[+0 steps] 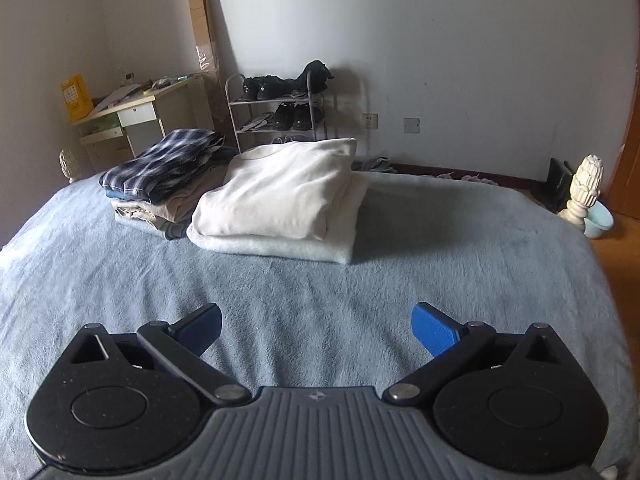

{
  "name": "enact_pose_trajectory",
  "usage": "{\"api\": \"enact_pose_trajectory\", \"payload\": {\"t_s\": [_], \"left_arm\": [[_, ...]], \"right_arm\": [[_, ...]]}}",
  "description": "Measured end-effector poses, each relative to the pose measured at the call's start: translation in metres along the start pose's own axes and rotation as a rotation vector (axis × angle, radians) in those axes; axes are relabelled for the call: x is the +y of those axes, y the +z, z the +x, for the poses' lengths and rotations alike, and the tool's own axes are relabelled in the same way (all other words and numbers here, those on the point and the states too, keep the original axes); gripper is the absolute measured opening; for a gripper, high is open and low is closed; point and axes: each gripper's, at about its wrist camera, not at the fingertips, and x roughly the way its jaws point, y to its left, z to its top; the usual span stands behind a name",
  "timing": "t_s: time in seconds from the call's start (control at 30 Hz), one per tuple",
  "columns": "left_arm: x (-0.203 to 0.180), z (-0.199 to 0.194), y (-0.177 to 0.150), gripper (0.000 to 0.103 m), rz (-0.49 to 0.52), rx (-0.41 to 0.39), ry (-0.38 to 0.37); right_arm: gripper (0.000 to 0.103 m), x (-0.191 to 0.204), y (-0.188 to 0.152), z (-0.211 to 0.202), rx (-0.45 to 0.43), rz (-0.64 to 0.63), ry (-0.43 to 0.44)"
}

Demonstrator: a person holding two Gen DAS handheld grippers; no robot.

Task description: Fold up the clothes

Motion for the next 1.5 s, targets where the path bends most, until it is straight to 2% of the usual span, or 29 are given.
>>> {"api": "enact_pose_trajectory", "payload": {"t_s": [0.43, 0.9, 1.07, 1.27, 1.5], "left_arm": [[-0.006, 0.0, 0.009, 0.103, -0.014, -0.022, -0.031], [-0.022, 0.039, 0.023, 0.103, -0.024, -0.006, -0.039], [-0.029, 0.047, 0.025, 0.103, 0.003, -0.024, 0.019], [-0.031, 0.057, 0.023, 0.103, 0.014, 0.019, 0.045], [-0.041, 0.053, 0.018, 0.103, 0.071, 0.029, 0.064]], "right_arm": [[0.103, 0.008, 0.003, -0.014, -0.058, -0.07, 0.009], [0.103, 0.024, 0.022, 0.013, -0.059, -0.115, -0.027], [0.103, 0.026, 0.025, 0.02, -0.047, -0.126, -0.035], [0.103, 0.028, 0.024, 0.03, -0.03, -0.125, -0.03], [0.103, 0.022, 0.023, 0.032, -0.019, -0.107, -0.028]]}}
